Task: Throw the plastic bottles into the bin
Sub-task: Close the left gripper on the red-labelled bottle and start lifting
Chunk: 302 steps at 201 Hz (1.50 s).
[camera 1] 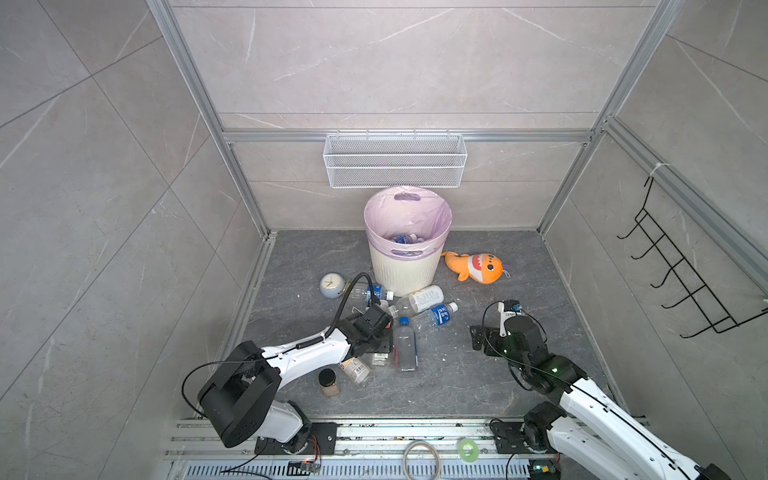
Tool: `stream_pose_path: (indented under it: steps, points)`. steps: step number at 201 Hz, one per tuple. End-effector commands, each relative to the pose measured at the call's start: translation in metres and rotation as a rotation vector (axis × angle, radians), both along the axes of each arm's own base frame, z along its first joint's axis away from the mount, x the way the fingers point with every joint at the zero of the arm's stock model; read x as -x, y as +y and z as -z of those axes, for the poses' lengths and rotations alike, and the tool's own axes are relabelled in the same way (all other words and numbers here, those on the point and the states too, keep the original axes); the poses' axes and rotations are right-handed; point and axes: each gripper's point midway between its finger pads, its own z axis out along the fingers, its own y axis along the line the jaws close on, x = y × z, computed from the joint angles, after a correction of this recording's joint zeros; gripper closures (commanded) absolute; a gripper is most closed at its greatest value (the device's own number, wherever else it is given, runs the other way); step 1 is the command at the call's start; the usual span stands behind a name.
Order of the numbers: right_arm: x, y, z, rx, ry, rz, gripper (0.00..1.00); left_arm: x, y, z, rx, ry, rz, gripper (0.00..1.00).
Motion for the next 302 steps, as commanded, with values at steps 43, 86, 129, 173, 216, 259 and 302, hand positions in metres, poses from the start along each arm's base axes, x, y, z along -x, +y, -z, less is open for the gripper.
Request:
stream_pose_path:
  steps: [43, 86, 129, 173, 216, 259, 302]
  points:
    - [-0.002, 0.002, 0.0, -0.008, -0.006, 0.011, 0.0, -0.006, -0.009, -0.009, 0.026, -0.033, 0.024, 0.47]
    - [-0.002, 0.002, 0.0, -0.006, -0.002, 0.009, 0.0, -0.004, -0.009, -0.024, 0.071, -0.082, 0.043, 0.49]
    - [-0.003, 0.002, 0.001, -0.004, -0.001, 0.009, 0.0, -0.003, -0.005, -0.026, 0.053, -0.085, 0.046, 0.41]
    - [-0.003, 0.002, 0.001, -0.002, 0.001, 0.01, 0.0, -0.005, -0.006, -0.016, 0.007, -0.054, 0.047, 0.32]
    - [-0.003, 0.003, 0.001, -0.003, 0.003, 0.008, 0.0, -0.008, -0.007, -0.011, -0.015, -0.042, 0.05, 0.28]
    - [-0.003, 0.003, 0.001, -0.001, 0.004, 0.007, 0.0, -0.009, -0.008, 0.003, -0.073, 0.003, 0.068, 0.24]
    - [-0.003, 0.002, 0.001, -0.001, 0.002, 0.008, 0.0, -0.01, -0.006, 0.01, -0.103, 0.013, 0.061, 0.25]
